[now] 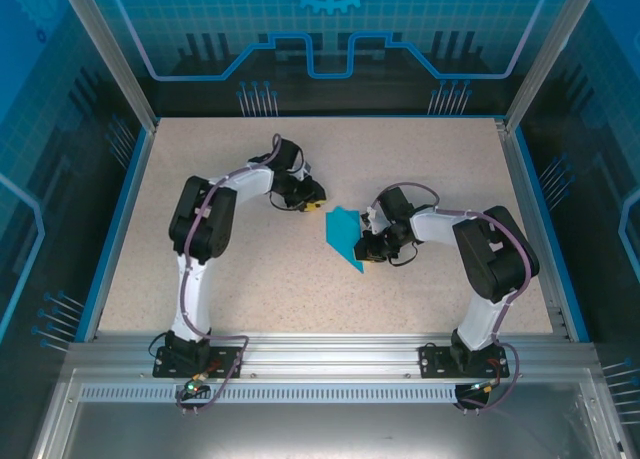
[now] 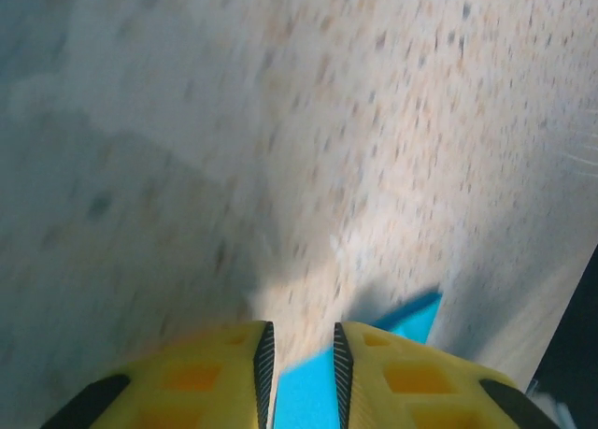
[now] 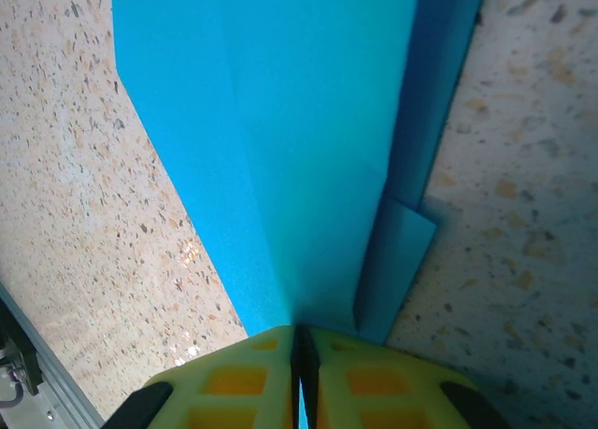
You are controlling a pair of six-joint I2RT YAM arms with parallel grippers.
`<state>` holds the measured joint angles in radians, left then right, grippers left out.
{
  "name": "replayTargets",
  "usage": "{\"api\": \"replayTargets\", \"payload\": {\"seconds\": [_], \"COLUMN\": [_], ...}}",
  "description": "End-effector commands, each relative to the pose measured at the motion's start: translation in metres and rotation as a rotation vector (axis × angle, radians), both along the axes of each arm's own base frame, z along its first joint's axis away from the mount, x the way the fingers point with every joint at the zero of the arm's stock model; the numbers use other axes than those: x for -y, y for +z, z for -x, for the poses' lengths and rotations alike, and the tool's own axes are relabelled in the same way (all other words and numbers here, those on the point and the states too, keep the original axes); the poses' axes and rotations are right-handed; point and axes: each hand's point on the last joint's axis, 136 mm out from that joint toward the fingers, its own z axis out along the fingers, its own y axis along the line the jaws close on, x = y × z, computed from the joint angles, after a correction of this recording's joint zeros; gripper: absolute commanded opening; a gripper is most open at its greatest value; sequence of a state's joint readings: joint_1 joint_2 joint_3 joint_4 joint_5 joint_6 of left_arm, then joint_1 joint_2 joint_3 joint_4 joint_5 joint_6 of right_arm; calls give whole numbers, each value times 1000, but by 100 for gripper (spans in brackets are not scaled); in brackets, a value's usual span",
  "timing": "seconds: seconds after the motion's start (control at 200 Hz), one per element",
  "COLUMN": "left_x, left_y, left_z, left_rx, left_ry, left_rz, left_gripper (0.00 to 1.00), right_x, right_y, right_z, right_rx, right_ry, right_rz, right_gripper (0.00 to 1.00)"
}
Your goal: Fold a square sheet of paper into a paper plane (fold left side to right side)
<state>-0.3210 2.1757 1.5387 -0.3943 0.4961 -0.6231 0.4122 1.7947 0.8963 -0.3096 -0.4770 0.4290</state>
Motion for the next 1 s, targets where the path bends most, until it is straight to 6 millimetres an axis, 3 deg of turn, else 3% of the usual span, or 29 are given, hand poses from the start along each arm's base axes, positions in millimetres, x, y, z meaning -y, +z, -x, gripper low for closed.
{"api": "replayTargets", "payload": {"seconds": [0.0,0.175,0.43,0.56,0.73,0.9,0.995], "left_x": [11,48,86,80,56,44,46], "left_y": [43,29,6,-11,-40,-50,-51], "left_z": [9,38,34,27,27,31,36], "left_rx": [117,82,52,36,-29,-49,-54], "left_ry": [-44,-143,-193,-169,-112,-99,-108], "left_rz": [45,91,136,84,-27,-67,-57], "left_gripper": [27,26,25,25,24,22,23], "right_x": [36,38,38,41,47,48,37], "right_y": [-39,-41,-41,-42,-39,-32,-13], "right_z": [48,48,46,49,57,65,54], "right_rx": [-167,-169,-167,-173,-186,-189,-141], "right_ry": [8,5,4,8,24,30,1], "right_rz": [209,220,226,241,262,245,160], "right_gripper": [13,13,13,13,13,13,13]}}
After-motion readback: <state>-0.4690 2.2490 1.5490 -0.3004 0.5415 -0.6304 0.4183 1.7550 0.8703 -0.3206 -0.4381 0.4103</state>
